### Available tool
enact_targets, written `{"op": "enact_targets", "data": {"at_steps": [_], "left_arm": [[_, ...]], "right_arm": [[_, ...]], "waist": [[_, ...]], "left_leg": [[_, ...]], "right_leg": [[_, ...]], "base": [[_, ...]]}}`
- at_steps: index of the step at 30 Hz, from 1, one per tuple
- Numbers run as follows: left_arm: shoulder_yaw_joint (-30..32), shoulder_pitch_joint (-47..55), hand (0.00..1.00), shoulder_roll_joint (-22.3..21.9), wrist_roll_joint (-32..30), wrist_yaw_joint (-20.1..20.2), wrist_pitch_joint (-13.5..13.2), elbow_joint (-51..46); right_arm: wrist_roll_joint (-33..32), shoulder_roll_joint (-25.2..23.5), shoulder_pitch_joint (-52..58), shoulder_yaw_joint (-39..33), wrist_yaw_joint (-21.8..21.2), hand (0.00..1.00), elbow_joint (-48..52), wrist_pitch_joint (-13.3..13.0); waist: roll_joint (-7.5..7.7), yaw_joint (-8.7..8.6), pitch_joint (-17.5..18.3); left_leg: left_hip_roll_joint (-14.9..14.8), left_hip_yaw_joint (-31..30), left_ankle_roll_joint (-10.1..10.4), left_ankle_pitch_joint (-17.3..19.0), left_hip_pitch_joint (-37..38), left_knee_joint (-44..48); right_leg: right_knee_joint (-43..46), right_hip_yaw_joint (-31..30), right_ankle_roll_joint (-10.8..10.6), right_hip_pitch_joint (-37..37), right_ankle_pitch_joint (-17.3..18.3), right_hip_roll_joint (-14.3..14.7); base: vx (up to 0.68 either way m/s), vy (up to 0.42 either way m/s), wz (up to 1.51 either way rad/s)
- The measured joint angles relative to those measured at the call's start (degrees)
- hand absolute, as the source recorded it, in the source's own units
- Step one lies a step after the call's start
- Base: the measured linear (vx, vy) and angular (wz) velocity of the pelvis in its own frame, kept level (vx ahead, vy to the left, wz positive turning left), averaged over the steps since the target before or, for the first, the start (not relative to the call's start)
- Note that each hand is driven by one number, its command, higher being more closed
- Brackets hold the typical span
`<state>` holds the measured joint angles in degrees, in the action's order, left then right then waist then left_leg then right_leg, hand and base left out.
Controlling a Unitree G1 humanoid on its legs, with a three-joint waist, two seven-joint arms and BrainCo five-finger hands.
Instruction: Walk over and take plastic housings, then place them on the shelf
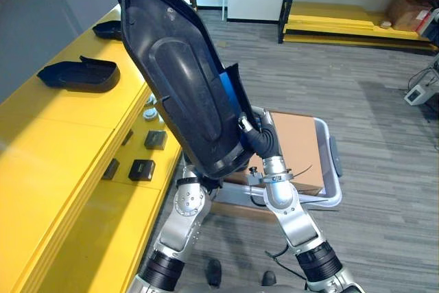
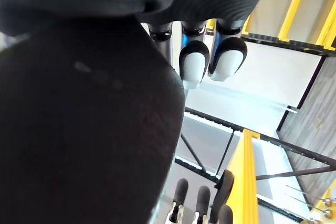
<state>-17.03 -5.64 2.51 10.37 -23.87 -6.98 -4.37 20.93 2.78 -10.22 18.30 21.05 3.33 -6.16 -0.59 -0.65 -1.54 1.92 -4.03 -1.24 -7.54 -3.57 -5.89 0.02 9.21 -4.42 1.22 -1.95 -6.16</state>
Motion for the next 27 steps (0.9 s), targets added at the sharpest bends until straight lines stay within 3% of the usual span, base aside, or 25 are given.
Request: {"op": "enact_targets", "data": {"at_steps": [11,20,27], "left_arm": [[4.2,8.7,0.0,-0.1,-0.4,2.4,0.0,-1.1],[4.1,11.1,0.0,-0.2,1.5,5.2,-0.6,-5.4],[3.5,11.5,0.0,-0.1,7.1,6.5,-1.2,-8.8]], "right_arm": [[1.1,0.7,0.7,-13.1,4.6,1.0,0.5,0.5],[3.4,1.1,0.7,-15.0,4.9,1.0,3.1,2.1],[7.5,1.4,0.7,-15.1,4.4,1.0,2.2,3.1]], "waist": [[-0.08,0.22,1.0],[-0.09,0.37,1.1],[-0.11,0.74,1.1]], "left_leg": [[0.0,-0.5,0.0,0.0,0.1,0.0],[0.0,-0.7,0.1,0.1,0.6,0.0],[0.0,-1.0,0.7,0.5,0.5,0.0]], "right_leg": [[0.0,0.2,0.1,-0.3,0.1,0.0],[-0.1,0.5,0.1,-0.9,0.2,0.0],[-0.2,0.9,0.0,-1.0,0.2,0.0]], "base": [[0.0,-0.001,0.0],[0.0,-0.001,0.0],[0.0,-0.003,0.01]]}}
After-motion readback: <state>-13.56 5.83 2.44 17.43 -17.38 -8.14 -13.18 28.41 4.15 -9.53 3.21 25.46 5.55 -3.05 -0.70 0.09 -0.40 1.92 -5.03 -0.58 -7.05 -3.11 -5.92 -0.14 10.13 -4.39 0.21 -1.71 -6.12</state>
